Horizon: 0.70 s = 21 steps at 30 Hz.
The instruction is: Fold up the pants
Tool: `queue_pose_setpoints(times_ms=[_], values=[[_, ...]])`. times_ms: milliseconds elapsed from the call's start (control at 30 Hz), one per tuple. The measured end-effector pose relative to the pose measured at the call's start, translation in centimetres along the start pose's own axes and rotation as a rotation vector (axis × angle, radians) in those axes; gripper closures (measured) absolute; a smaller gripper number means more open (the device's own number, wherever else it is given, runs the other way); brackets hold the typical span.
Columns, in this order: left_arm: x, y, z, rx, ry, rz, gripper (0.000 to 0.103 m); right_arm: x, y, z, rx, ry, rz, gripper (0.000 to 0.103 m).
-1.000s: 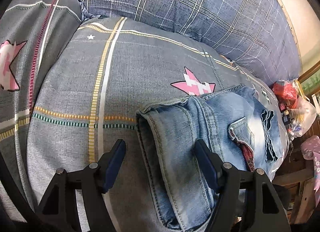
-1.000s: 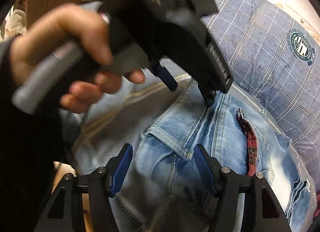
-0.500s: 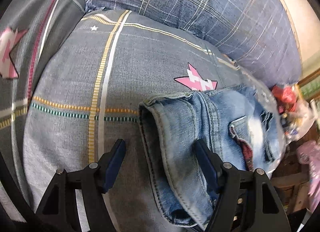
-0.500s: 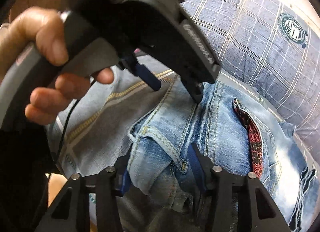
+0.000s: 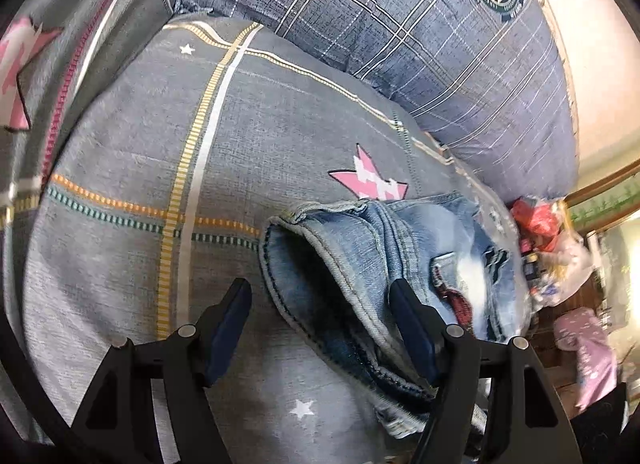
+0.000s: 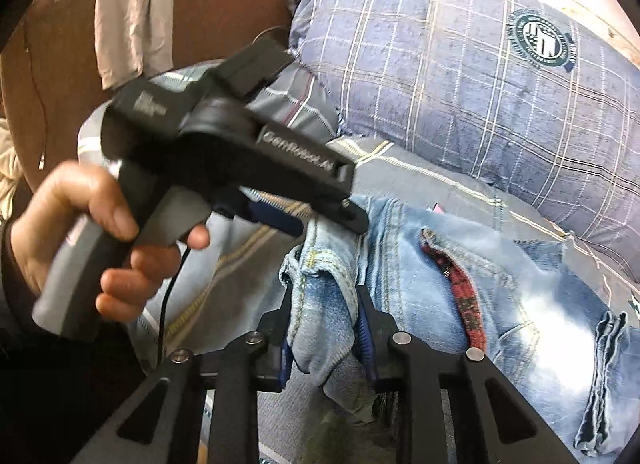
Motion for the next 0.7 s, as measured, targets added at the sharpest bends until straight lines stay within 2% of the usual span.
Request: queue_pose_setpoints(times_ms=[400, 600, 700], values=[[-0.4, 0.4, -0.7, -0.172, -0.088, 0.034, 0.031, 0.6, -1.1, -0.4, -0.004, 0.029, -0.03, 0.075], [0.1, 1.4, -1.1, -0.213, -0.115, 0.038, 0.031, 0.3, -1.7, -0.1, 0.003, 0.031, -0.038, 0.075], [0.3, 1.6, -1.5, -0.186, -0.084, 0.014, 0.034, 0.1, -1.5, 0.2, 0.007, 0.026, -0.029, 0.075]])
Point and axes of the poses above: each gripper's, at about its wrist camera, not at the fingertips, and y roughly the way its jaws point, z to its left, x to its top, the point moved 9 cm from there along y, roughly the way its jaws point, and after that the axes turned 12 degrees about z, right-handed, at the moved point
